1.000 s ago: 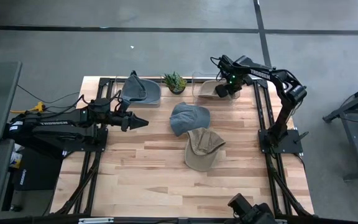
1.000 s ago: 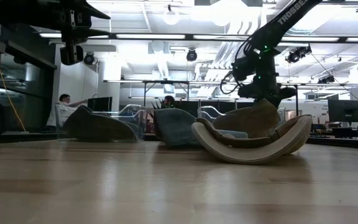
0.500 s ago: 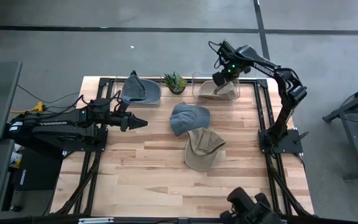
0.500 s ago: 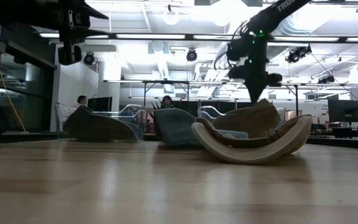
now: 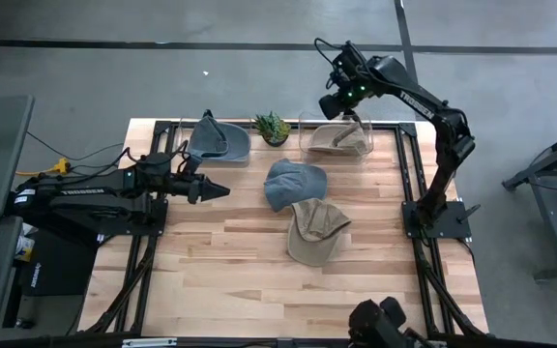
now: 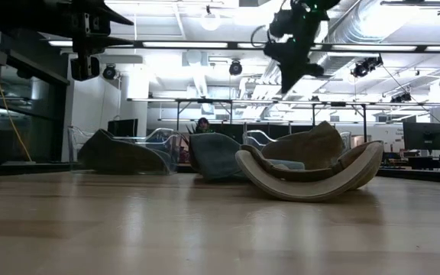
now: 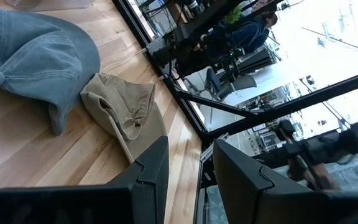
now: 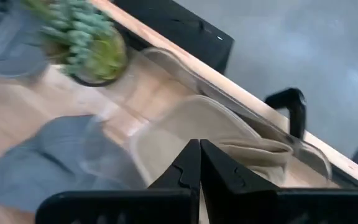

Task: Pick & Place hat
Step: Put the brown cap into the right transparent bin

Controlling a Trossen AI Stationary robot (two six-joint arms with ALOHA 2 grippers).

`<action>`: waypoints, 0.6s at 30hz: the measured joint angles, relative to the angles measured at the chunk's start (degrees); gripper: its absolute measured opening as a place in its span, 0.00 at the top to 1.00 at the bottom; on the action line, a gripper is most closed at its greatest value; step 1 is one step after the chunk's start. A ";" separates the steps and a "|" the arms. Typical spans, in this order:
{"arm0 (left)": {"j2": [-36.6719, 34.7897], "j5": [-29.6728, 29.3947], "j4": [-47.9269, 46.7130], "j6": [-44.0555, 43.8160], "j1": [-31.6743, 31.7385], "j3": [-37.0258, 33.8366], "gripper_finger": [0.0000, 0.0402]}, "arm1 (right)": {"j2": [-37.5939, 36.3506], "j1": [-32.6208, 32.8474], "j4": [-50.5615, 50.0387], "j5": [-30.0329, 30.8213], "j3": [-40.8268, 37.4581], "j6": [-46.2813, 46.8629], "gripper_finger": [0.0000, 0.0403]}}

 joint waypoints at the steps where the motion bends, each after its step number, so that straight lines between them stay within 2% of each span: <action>1: 0.00 -0.22 0.00 0.00 0.00 0.00 0.74 | -0.01 0.51 -0.30 -0.57 0.69 0.00 1.00; 6: 0.00 -0.35 0.00 0.00 0.00 0.00 0.74 | -0.13 3.39 -2.84 -4.08 2.76 -0.19 1.00; 9: 0.00 -0.50 0.00 -0.12 0.00 0.00 0.74 | -1.38 5.55 -3.43 -5.41 1.42 -0.31 1.00; 13: 0.00 -1.10 0.00 -0.39 0.00 0.00 0.74 | -4.38 8.31 -3.53 -5.61 -2.35 0.47 1.00; 18: 0.02 -1.37 0.00 -0.42 0.00 0.00 0.74 | -10.88 11.02 -2.40 -5.51 -10.78 3.29 1.00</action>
